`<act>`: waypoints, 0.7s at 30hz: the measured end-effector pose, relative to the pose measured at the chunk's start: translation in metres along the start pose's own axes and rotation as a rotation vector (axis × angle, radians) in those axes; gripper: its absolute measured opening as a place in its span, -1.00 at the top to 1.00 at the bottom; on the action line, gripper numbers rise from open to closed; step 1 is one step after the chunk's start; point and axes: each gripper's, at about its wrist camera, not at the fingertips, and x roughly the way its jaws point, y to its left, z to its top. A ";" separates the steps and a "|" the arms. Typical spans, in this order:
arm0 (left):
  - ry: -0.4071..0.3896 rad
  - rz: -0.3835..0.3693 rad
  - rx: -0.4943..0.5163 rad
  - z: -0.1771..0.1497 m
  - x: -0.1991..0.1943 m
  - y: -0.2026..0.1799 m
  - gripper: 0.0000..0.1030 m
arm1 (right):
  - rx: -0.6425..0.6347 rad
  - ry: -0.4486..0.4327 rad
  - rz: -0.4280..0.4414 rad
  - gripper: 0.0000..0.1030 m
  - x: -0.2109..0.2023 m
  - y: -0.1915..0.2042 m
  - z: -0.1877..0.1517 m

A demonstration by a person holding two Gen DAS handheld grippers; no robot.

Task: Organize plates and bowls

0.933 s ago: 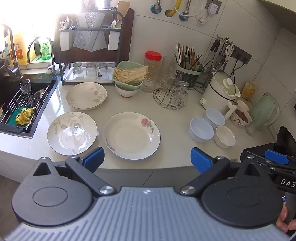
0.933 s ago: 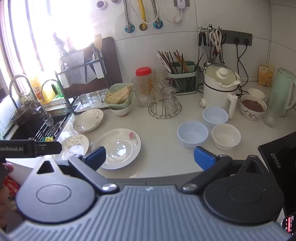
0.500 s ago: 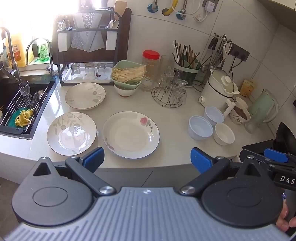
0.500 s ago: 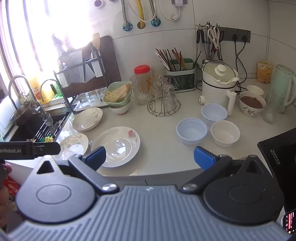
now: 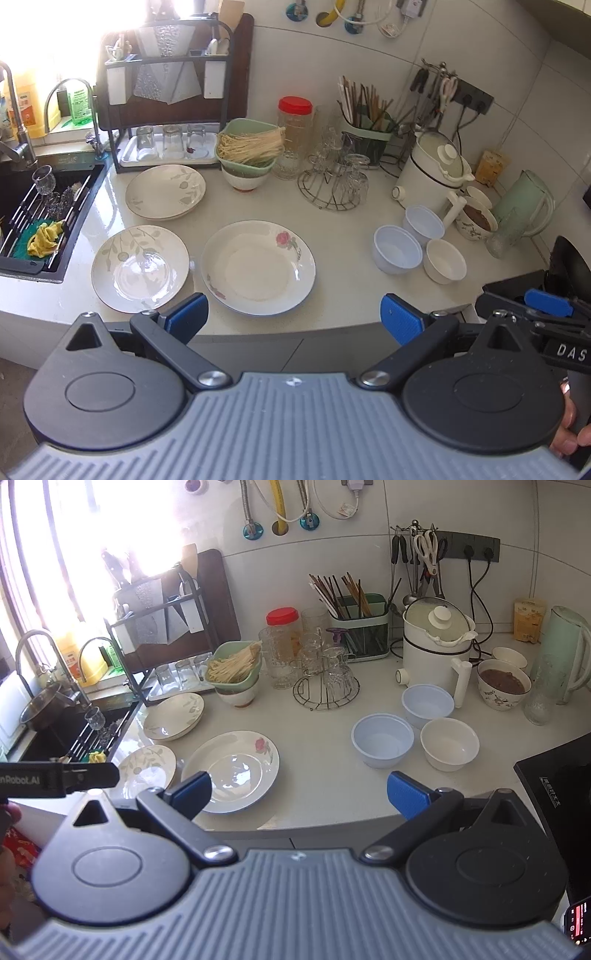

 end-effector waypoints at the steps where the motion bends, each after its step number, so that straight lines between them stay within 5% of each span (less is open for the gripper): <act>1: 0.006 -0.001 0.008 0.000 0.000 -0.002 -0.96 | -0.001 -0.002 -0.001 -1.00 -0.001 0.000 0.000; 21: -0.021 0.002 0.035 0.010 -0.005 -0.006 -0.96 | -0.008 0.005 0.000 -1.00 -0.004 0.002 0.005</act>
